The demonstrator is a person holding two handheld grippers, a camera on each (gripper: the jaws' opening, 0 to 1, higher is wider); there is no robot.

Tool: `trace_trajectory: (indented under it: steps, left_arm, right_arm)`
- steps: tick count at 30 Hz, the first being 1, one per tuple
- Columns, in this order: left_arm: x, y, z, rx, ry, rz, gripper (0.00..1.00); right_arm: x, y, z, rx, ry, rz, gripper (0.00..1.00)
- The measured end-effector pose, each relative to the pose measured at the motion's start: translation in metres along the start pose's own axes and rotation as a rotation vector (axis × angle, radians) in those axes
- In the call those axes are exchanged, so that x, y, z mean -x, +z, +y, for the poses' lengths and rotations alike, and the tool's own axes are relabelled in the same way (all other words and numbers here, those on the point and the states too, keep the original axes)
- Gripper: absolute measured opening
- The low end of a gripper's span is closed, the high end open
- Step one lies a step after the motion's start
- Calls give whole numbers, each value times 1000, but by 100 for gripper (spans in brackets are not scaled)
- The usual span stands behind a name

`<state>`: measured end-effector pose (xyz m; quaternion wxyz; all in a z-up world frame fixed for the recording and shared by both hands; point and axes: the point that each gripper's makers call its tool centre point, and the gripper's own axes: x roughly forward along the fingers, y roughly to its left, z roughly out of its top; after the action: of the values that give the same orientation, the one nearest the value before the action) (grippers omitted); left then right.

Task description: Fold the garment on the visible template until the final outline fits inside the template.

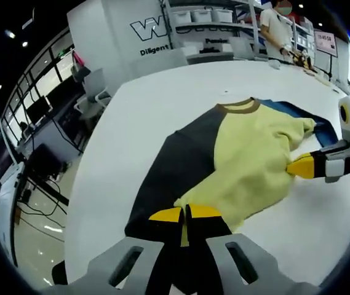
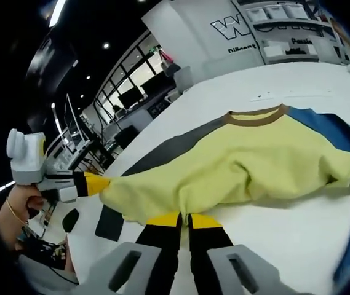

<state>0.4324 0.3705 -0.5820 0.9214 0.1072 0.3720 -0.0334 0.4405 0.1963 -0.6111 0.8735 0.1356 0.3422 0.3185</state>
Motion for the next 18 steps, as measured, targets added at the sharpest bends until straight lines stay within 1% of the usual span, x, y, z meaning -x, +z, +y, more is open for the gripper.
trace_trajectory:
  steps: [5,8,10,12,15,18]
  left_arm:
    - [7,1,-6,-18,-7,-8,6]
    - [13,1,-10,-11,-18,-18,6]
    - [18,2,-12,-9,-24,-23,6]
    - [23,4,-13,-5,-33,-33,6]
    - [32,7,-17,21,-56,-53,6]
    - [39,10,-22,11,-73,-67,6]
  right_arm:
    - [16,8,3,11,-10,-32,0]
    - [30,11,5,55,-35,-40,0]
    - [35,13,6,57,-43,-47,0]
    - [42,15,7,64,-52,-56,0]
    - [50,20,9,84,-64,-73,0]
    - [60,26,11,85,-71,-96,0]
